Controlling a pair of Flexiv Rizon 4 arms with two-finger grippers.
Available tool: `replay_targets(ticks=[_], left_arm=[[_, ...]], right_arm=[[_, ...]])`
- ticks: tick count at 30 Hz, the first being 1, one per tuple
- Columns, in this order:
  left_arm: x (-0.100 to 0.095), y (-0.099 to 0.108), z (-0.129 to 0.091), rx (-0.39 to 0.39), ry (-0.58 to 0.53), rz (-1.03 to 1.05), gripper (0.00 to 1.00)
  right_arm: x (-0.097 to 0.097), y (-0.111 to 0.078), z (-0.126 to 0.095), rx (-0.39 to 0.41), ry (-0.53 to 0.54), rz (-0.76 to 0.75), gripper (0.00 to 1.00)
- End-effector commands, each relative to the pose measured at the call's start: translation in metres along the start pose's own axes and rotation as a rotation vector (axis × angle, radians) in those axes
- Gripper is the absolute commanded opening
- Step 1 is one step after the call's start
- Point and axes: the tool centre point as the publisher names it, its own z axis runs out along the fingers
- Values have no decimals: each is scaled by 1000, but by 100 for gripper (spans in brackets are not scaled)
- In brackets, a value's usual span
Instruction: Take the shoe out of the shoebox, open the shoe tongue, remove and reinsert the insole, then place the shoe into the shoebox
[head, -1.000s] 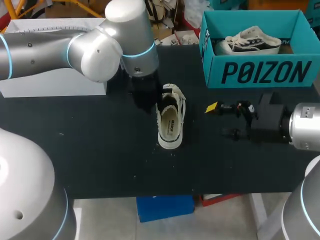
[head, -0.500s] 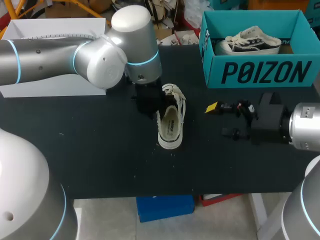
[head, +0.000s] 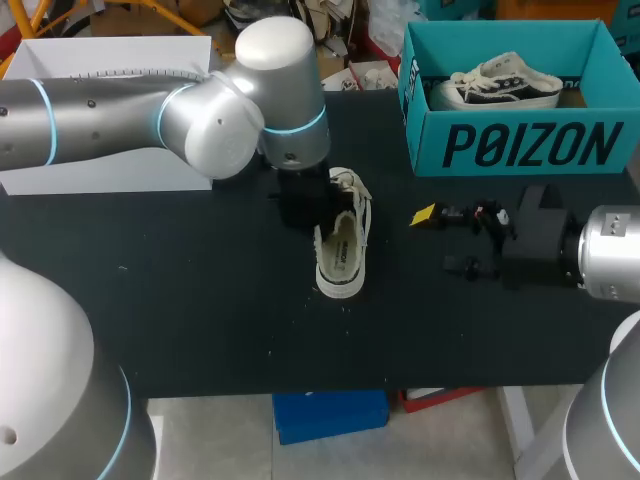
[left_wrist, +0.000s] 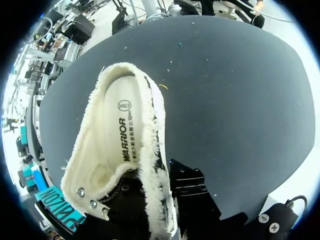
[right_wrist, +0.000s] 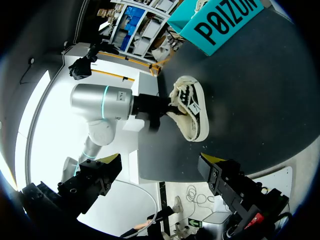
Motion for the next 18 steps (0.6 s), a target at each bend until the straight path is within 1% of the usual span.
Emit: replay_targets(ticks=[1, 2, 3, 4, 10, 12, 15, 18], left_arm=[[-2, 2, 4, -14, 21, 4, 0], [-2, 2, 4, 6, 5, -5, 0], [-3, 1, 3, 10, -3, -8, 0], [-3, 1, 2, -1, 3, 3, 0], [-4, 2, -6, 11, -7, 3, 0], [-5, 1, -12, 34, -23, -2, 0], [-8, 1, -25, 38, -45, -4, 0], [-11, 2, -44, 37, -57, 5, 0]], right_arm=[[0, 0, -1, 1, -1, 0, 100], [0, 0, -1, 1, -1, 0, 100], [0, 0, -1, 1, -1, 0, 100], [0, 0, -1, 1, -1, 0, 100], [0, 0, -1, 1, -1, 0, 100], [0, 0, -1, 1, -1, 0, 100], [0, 0, -1, 1, -1, 0, 100], [0, 0, -1, 1, -1, 0, 100]])
